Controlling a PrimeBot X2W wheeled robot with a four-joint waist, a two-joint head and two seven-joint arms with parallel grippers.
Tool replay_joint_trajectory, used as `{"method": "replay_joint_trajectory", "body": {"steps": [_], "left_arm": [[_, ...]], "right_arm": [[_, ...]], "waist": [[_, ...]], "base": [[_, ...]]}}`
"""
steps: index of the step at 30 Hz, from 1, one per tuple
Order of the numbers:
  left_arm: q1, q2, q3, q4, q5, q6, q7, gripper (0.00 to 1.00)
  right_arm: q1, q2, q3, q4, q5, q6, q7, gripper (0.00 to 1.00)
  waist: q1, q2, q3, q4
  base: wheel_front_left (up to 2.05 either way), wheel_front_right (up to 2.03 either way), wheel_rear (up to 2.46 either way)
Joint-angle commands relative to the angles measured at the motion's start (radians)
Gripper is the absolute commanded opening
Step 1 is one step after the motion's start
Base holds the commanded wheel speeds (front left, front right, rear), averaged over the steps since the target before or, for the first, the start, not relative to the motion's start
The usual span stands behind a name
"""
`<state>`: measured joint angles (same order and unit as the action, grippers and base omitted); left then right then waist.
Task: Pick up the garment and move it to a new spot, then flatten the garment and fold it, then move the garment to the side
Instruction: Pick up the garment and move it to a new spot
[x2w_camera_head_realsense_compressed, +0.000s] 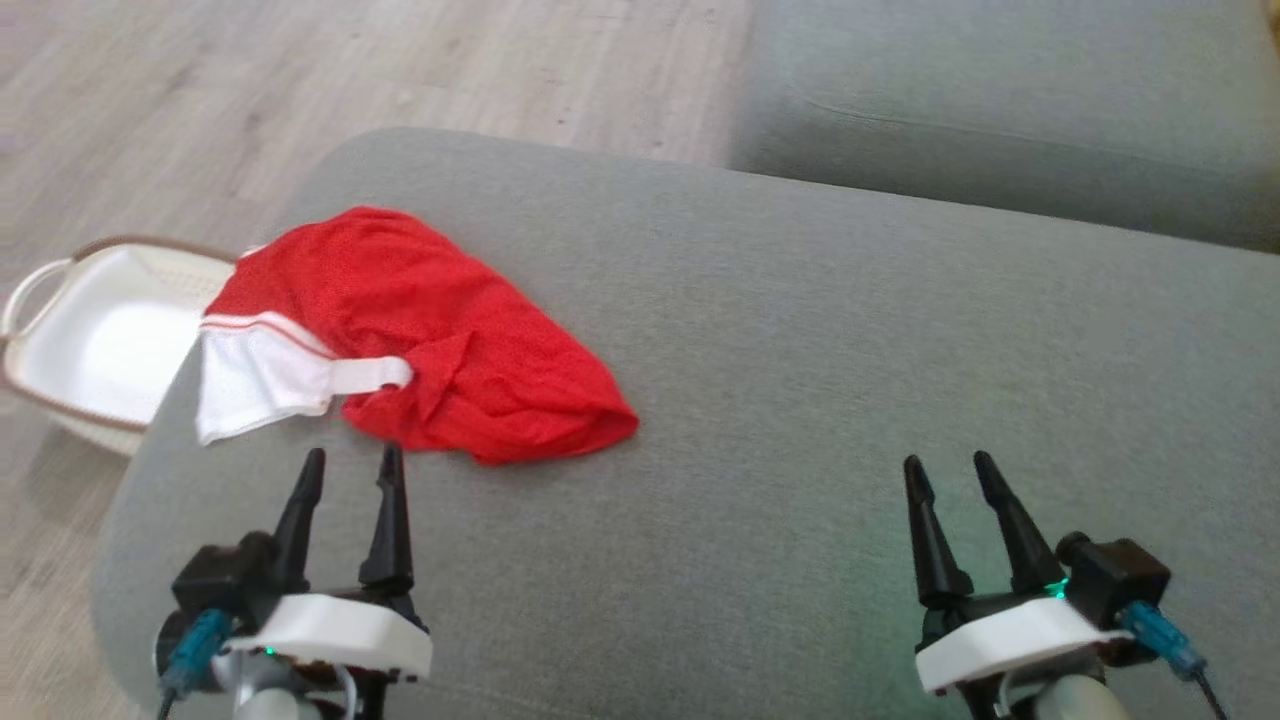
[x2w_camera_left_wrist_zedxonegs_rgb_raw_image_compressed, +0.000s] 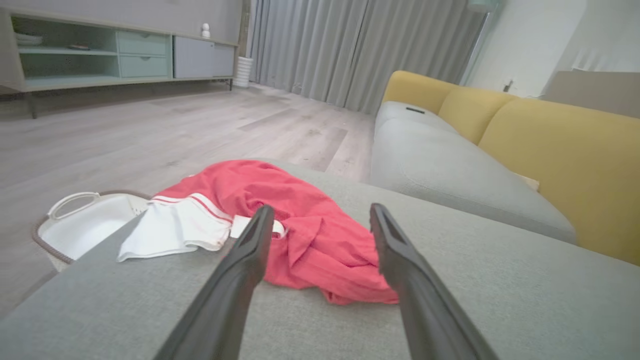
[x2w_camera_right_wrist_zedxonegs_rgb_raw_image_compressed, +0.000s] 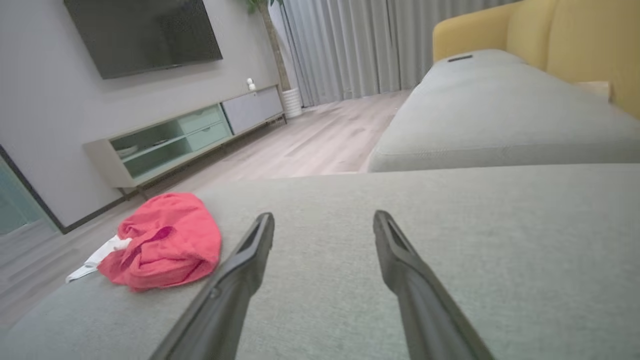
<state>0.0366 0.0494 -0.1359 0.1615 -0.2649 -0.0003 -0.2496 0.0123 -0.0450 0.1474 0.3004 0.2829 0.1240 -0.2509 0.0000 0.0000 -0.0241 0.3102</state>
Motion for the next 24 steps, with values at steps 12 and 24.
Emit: {"method": "replay_joint_trajectory", "body": {"steps": [12, 24], "left_arm": [[-0.071, 0.001, 0.093, -0.005, 0.037, -0.019, -0.012, 1.00], [-0.356, 0.103, 0.133, 0.248, 0.097, -0.084, 0.017, 1.00]], "right_arm": [[-0.062, -0.005, 0.058, -0.008, 0.010, 0.007, -0.011, 1.00], [-0.156, -0.005, -0.018, -0.049, -0.072, 0.007, -0.001, 1.00]], "waist": [[0.0000, 0.0000, 0.039, 0.056], [0.0000, 0.0000, 0.244, -0.046]], "base": [[0.00, 0.00, 0.00], [0.00, 0.00, 0.00]]}}
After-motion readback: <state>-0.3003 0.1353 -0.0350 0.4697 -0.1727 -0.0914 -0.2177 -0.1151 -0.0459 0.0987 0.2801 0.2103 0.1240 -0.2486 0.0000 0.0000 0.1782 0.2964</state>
